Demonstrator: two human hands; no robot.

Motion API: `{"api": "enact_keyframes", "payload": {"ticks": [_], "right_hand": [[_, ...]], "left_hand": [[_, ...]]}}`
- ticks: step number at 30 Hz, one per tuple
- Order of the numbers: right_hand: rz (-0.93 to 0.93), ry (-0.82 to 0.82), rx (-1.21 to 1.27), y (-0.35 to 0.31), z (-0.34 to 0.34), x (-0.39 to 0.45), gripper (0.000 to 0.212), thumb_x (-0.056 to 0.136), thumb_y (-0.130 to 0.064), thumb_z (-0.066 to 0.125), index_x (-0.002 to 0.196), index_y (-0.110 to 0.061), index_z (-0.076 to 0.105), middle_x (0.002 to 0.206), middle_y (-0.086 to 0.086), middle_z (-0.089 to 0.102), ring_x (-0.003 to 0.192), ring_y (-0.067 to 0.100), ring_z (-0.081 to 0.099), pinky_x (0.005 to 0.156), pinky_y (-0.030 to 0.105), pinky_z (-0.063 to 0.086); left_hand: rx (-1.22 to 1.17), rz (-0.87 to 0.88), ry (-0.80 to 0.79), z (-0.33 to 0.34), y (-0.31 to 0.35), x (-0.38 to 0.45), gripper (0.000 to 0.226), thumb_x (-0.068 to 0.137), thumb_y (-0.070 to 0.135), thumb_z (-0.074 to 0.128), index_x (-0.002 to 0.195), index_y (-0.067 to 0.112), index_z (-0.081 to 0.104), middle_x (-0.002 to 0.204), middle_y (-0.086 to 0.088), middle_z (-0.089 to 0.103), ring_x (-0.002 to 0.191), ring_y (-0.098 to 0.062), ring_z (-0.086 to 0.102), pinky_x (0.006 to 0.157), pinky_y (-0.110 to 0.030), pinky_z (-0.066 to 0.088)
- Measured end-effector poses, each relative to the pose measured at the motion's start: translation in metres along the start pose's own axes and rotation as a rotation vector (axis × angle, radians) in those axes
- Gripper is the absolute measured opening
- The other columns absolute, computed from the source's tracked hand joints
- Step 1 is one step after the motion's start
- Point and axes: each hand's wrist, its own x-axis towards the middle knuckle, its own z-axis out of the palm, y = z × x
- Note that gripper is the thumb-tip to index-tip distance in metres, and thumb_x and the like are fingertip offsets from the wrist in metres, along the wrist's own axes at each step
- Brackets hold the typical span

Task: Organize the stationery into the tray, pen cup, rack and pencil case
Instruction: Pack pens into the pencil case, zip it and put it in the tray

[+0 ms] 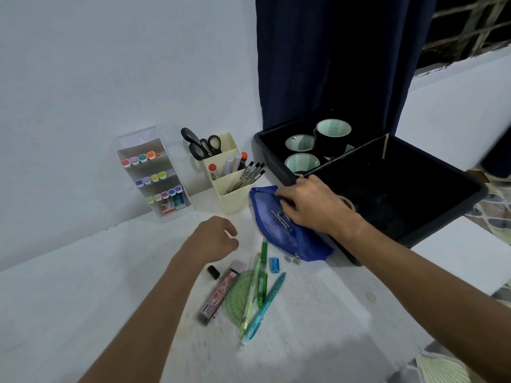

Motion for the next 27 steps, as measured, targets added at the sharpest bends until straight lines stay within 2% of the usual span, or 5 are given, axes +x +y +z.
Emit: {"api": "enact_keyframes", "payload": {"ticks": [2, 7, 13, 21, 27], "right_hand": [[-0.021, -0.023, -0.025, 0.000, 0.001, 0.000, 0.026, 0.092, -0.029, 0.042, 0.103, -0.021, 0.064, 0.083, 0.003, 0.068, 0.080, 0.022, 0.056, 0.078, 0.032, 0.031], [-0.016, -0.045, -0.029, -0.002, 0.000, -0.001, 0.029, 0.094, -0.027, 0.042, 0.111, -0.021, 0.064, 0.086, 0.005, 0.071, 0.080, 0.024, 0.061, 0.083, 0.033, 0.037], [0.007, -0.028, -0.006, -0.004, -0.002, -0.002, 0.031, 0.094, -0.025, 0.042, 0.117, -0.020, 0.063, 0.088, 0.008, 0.070, 0.082, 0.027, 0.062, 0.086, 0.035, 0.042], [0.016, -0.008, 0.052, -0.002, -0.001, 0.000, 0.031, 0.093, -0.024, 0.043, 0.116, -0.020, 0.064, 0.085, 0.007, 0.071, 0.079, 0.024, 0.063, 0.084, 0.034, 0.043], [0.027, 0.011, 0.113, -0.001, -0.002, 0.000, 0.030, 0.093, -0.024, 0.045, 0.117, -0.020, 0.063, 0.084, 0.006, 0.071, 0.077, 0.024, 0.063, 0.078, 0.031, 0.043]], "left_hand": [[0.097, 0.007, -0.016, -0.003, -0.016, -0.009, 0.021, 0.082, 0.024, 0.068, 0.102, 0.020, 0.067, 0.102, -0.001, 0.061, 0.089, -0.016, 0.059, 0.078, -0.024, 0.046], [0.116, 0.019, -0.017, 0.003, -0.029, -0.025, 0.016, 0.082, 0.026, 0.069, 0.097, 0.019, 0.069, 0.081, 0.006, 0.060, 0.067, -0.005, 0.057, 0.057, -0.017, 0.041], [0.098, 0.067, 0.027, 0.024, -0.017, -0.033, 0.019, 0.080, 0.040, 0.070, 0.079, 0.022, 0.067, 0.085, 0.006, 0.059, 0.073, -0.005, 0.054, 0.062, -0.020, 0.041], [0.085, 0.044, -0.124, 0.046, 0.007, -0.040, 0.023, 0.079, 0.030, 0.070, 0.093, 0.011, 0.071, 0.081, 0.001, 0.065, 0.074, -0.012, 0.063, 0.070, -0.028, 0.053], [0.100, 0.026, -0.052, 0.047, 0.016, -0.040, 0.024, 0.076, 0.023, 0.067, 0.093, 0.005, 0.065, 0.075, -0.001, 0.059, 0.066, -0.015, 0.059, 0.065, -0.031, 0.053]]}}
